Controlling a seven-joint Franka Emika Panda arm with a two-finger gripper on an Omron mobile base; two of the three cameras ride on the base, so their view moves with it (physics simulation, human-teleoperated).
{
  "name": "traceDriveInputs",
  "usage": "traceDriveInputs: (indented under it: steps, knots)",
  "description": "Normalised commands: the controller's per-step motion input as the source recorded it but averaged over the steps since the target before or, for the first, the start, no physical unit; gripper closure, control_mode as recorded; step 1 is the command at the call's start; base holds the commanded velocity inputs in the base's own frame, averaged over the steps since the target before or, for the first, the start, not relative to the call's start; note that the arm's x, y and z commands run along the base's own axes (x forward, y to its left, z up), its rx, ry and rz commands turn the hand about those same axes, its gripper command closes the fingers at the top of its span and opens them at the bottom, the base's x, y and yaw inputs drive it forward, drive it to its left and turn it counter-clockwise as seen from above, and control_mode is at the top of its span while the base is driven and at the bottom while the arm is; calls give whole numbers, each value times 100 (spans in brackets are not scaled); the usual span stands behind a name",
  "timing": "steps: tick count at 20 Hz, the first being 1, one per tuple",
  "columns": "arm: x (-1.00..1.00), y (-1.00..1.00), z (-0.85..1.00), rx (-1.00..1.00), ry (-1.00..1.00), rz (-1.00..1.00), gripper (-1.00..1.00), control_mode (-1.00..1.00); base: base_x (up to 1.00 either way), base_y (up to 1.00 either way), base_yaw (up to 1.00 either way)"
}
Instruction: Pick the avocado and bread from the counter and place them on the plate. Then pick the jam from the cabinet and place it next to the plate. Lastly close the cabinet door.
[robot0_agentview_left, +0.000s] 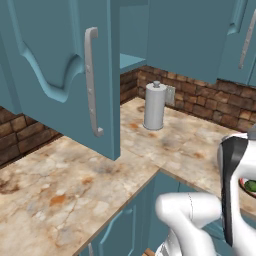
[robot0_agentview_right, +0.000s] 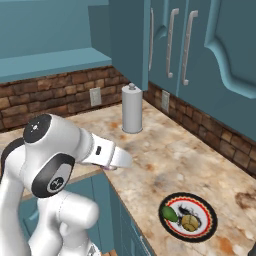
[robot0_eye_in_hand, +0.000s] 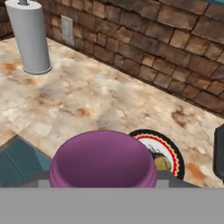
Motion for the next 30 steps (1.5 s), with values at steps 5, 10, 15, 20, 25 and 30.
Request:
traceDriveInputs:
  steps: [5,10,15,20,25,30]
  knots:
    - [0,-6,-64,-2,-12,-20,100,-100,0,0,0]
    - [4,0,-69,-4,-16,-18,100,-100,0,0,0]
    - [13,0,-76,-5,-20,-15,100,-100,0,0,0]
    - [16,0,-79,-4,-20,-12,100,-100,0,0,0]
    - [14,0,-72,-3,-19,-8,100,-100,0,0,0]
    - [2,-5,-73,-6,-17,-7,100,-100,0,0,0]
